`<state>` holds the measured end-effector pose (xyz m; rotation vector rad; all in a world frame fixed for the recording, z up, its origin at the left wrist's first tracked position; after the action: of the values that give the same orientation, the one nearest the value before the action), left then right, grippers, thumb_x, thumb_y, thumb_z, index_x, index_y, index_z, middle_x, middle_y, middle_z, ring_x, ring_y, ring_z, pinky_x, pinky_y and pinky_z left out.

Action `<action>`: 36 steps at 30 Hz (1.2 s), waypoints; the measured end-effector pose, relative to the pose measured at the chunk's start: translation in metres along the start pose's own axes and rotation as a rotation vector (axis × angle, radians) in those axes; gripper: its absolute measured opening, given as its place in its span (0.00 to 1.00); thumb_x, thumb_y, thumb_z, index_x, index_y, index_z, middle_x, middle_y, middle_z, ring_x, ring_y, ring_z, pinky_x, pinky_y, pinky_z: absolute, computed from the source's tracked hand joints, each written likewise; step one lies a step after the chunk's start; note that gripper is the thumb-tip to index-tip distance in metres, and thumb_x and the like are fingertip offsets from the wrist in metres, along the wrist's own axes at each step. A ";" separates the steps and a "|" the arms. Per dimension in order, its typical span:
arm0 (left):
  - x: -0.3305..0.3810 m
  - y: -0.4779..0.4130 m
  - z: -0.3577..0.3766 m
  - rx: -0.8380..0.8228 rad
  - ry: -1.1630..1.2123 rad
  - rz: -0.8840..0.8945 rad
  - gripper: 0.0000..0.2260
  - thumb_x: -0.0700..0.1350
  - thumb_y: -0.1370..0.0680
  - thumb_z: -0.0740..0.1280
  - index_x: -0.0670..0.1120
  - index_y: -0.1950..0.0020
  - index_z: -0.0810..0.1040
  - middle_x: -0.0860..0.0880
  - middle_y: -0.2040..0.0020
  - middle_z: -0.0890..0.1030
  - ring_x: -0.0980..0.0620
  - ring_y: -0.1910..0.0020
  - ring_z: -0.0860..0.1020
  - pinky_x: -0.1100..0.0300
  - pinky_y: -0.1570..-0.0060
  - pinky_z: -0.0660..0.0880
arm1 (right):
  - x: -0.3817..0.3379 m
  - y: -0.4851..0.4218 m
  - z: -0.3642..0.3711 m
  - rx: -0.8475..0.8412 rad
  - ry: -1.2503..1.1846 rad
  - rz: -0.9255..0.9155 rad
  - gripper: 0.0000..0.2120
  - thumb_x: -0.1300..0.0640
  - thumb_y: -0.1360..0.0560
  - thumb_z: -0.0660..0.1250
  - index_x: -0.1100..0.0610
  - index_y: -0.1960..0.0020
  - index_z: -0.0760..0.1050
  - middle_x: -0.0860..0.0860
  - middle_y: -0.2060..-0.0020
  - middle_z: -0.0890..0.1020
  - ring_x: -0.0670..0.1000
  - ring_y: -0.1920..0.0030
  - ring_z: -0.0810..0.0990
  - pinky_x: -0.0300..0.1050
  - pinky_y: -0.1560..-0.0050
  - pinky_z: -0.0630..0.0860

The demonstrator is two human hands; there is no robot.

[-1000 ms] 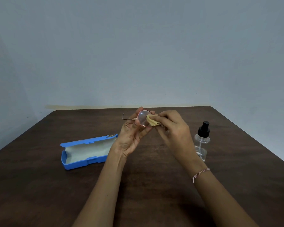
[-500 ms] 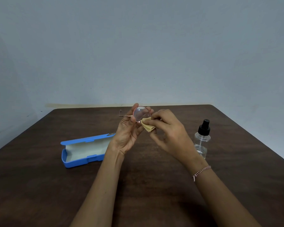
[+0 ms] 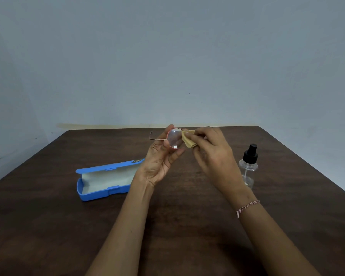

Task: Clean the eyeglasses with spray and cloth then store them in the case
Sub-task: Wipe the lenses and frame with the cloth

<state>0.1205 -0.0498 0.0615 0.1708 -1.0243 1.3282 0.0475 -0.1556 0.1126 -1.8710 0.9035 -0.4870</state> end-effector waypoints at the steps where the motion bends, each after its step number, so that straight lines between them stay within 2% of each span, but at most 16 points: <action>1: 0.003 0.000 0.000 -0.006 0.020 0.017 0.24 0.52 0.47 0.83 0.53 0.53 0.85 0.47 0.50 0.84 0.51 0.49 0.82 0.63 0.58 0.80 | 0.003 0.000 -0.001 0.002 0.003 0.020 0.14 0.68 0.31 0.66 0.65 0.45 0.79 0.57 0.53 0.77 0.50 0.50 0.71 0.36 0.46 0.68; 3: 0.007 -0.001 -0.002 -0.005 0.071 0.038 0.24 0.50 0.46 0.82 0.52 0.51 0.84 0.44 0.47 0.83 0.49 0.46 0.81 0.63 0.58 0.80 | 0.005 0.000 -0.002 -0.002 -0.006 0.031 0.13 0.67 0.31 0.66 0.64 0.46 0.79 0.56 0.54 0.77 0.51 0.51 0.72 0.37 0.47 0.69; 8: 0.015 -0.001 -0.006 0.018 0.139 0.082 0.24 0.49 0.45 0.82 0.52 0.50 0.84 0.44 0.46 0.83 0.48 0.46 0.81 0.62 0.58 0.80 | -0.007 0.001 0.005 -0.041 -0.026 -0.054 0.14 0.70 0.32 0.68 0.65 0.46 0.79 0.57 0.52 0.78 0.50 0.50 0.71 0.34 0.45 0.67; 13: 0.017 -0.001 -0.007 0.025 0.182 0.087 0.24 0.47 0.45 0.82 0.51 0.50 0.84 0.42 0.46 0.83 0.47 0.46 0.81 0.62 0.60 0.81 | 0.005 0.000 -0.002 -0.003 0.007 0.012 0.16 0.72 0.33 0.70 0.65 0.46 0.80 0.57 0.54 0.78 0.50 0.51 0.71 0.34 0.46 0.67; 19: 0.015 0.000 -0.007 0.035 0.196 0.068 0.25 0.47 0.46 0.83 0.51 0.50 0.85 0.42 0.46 0.83 0.47 0.47 0.82 0.62 0.61 0.81 | -0.006 0.002 0.005 -0.050 -0.006 -0.053 0.16 0.70 0.33 0.70 0.64 0.45 0.79 0.57 0.53 0.77 0.51 0.50 0.71 0.37 0.46 0.68; 22: 0.015 0.000 -0.006 0.029 0.202 0.068 0.24 0.47 0.46 0.83 0.51 0.51 0.85 0.42 0.47 0.83 0.47 0.47 0.82 0.62 0.62 0.81 | 0.002 0.001 0.000 -0.021 0.008 -0.016 0.16 0.71 0.34 0.72 0.64 0.47 0.80 0.57 0.54 0.78 0.51 0.51 0.71 0.36 0.48 0.68; 25: 0.013 0.000 -0.002 0.013 0.191 0.054 0.23 0.47 0.46 0.83 0.51 0.52 0.85 0.43 0.47 0.83 0.47 0.46 0.82 0.63 0.63 0.81 | 0.009 0.001 -0.004 0.021 0.024 0.036 0.17 0.72 0.32 0.70 0.64 0.44 0.79 0.57 0.53 0.77 0.51 0.51 0.70 0.36 0.48 0.67; 29: 0.012 0.000 -0.003 0.007 0.196 0.043 0.23 0.47 0.45 0.82 0.50 0.51 0.85 0.42 0.47 0.83 0.45 0.47 0.82 0.63 0.63 0.81 | 0.002 0.001 0.000 -0.005 0.022 -0.020 0.15 0.67 0.29 0.63 0.63 0.43 0.78 0.58 0.51 0.77 0.51 0.50 0.70 0.36 0.47 0.67; 36: 0.011 0.001 -0.004 0.008 0.189 0.030 0.24 0.47 0.45 0.82 0.50 0.51 0.85 0.42 0.47 0.83 0.46 0.47 0.82 0.63 0.64 0.81 | 0.016 0.001 -0.008 0.053 0.047 0.049 0.16 0.66 0.28 0.61 0.63 0.42 0.79 0.57 0.51 0.76 0.52 0.51 0.70 0.34 0.47 0.66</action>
<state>0.1206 -0.0389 0.0669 0.0349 -0.8649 1.3486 0.0523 -0.1723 0.1146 -1.7919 0.9564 -0.5214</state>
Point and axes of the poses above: each hand's wrist, its own y-axis away from the middle knuckle, its own z-axis out of the palm, x = y × z, the point moved 8 cm from there along -y, towards the middle knuckle
